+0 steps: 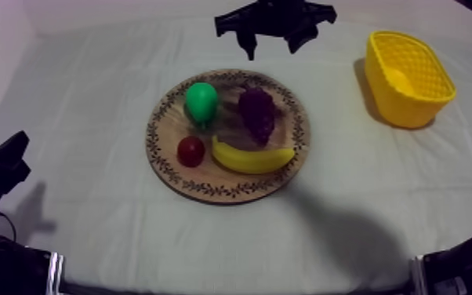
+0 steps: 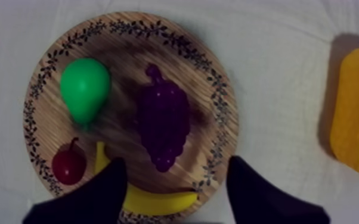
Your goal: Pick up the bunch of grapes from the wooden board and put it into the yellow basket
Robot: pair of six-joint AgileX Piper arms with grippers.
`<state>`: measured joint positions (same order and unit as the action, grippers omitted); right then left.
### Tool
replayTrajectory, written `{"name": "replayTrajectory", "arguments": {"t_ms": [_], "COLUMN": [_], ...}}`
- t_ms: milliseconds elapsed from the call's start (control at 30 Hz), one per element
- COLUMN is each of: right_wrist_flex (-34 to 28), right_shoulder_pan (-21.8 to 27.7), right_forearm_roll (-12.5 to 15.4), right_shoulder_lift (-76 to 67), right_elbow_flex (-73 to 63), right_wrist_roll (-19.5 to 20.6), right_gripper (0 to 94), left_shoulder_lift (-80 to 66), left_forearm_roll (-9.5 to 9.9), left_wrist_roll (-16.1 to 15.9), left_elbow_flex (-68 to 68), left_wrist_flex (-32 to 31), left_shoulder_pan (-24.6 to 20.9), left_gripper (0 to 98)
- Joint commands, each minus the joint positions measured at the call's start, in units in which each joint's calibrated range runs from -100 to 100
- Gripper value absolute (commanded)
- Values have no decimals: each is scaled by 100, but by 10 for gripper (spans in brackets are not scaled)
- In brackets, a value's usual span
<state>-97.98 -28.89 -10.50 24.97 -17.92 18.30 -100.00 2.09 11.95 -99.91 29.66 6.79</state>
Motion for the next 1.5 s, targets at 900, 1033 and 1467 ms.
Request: {"name": "replayTrajectory", "arguments": {"t_ms": [900, 1033, 1467], "right_wrist_flex": [1808, 1950, 2132], "right_shoulder_pan": [120, 112, 202], "right_forearm_roll": [214, 199, 152], "right_shoulder_lift": [730, 1028, 2023], "right_elbow_flex": [843, 776, 254], "right_wrist_roll": [216, 203, 141], "right_gripper": [714, 713, 700], "left_shoulder_lift": [0, 0, 0], "left_forearm_roll": [-1, -1, -1], "left_wrist_roll": [-1, -1, -1], "left_elbow_flex": [2, 2, 2], "left_wrist_flex": [0, 0, 0], "left_shoulder_pan": [-2, -2, -2], "left_gripper": [1, 1, 1]}}
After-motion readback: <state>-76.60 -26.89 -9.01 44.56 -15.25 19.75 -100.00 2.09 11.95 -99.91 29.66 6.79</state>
